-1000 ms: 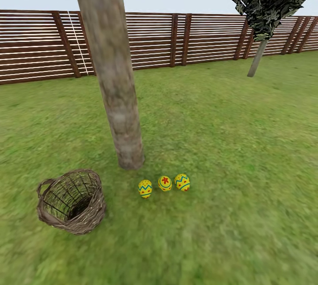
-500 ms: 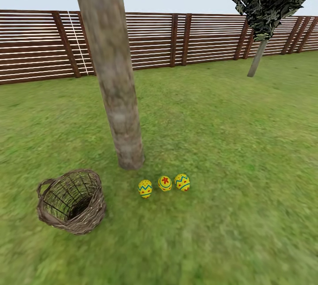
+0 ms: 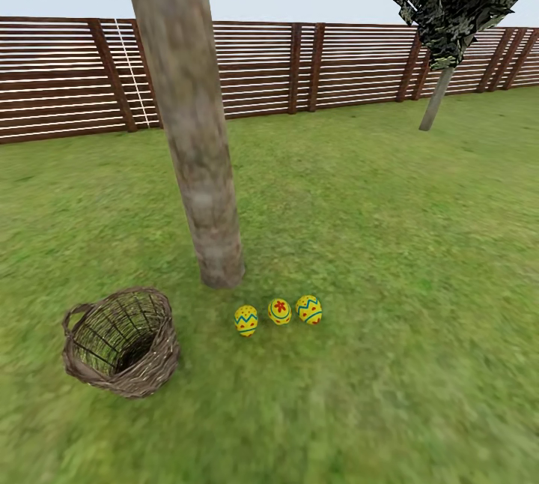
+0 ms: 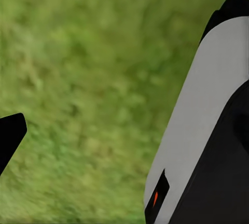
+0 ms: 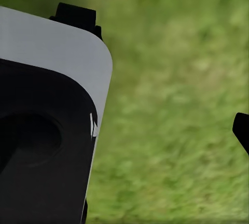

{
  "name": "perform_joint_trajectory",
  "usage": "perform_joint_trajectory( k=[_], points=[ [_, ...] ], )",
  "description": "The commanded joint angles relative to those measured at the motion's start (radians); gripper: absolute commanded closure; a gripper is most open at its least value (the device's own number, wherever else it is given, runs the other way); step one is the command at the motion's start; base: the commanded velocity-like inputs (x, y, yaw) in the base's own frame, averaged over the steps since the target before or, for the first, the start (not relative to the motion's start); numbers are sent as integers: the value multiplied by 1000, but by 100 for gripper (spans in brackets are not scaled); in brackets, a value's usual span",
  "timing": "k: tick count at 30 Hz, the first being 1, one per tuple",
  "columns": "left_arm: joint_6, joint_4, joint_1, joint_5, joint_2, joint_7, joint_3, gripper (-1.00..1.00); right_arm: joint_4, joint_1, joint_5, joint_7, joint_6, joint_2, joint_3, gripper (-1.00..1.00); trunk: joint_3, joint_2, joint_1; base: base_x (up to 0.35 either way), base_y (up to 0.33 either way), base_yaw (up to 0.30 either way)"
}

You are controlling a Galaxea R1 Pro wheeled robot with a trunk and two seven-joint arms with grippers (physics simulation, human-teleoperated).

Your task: Take the three Easter eggs out of the wicker basket on the lawn in the garden, then place them on the lawn next to a single tree (choose any tree) so that all three eggs are next to the same tree and none are left in the basket.

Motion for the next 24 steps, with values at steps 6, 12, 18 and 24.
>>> perform_joint_trajectory(
  k=[6, 12, 18, 24],
  points=[
    [2, -3, 0, 8, 1, 6, -8, -100, 1, -1, -9, -1, 1, 0, 9, -100, -1, 0, 0, 0, 0, 0],
    [2, -3, 0, 8, 1, 6, -8, -100, 1, -1, -9, -1, 1, 0, 9, -100, -1, 0, 0, 0, 0, 0],
    [2, -3, 0, 8, 1, 6, -9, -100, 1, -1, -9, -1, 1, 0, 9, -100, -1, 0, 0, 0, 0, 0],
    [2, -4, 0, 8, 0, 6, -9, -100, 1, -1, -9, -1, 1, 0, 9, -100, -1, 0, 0, 0, 0, 0]
  ],
)
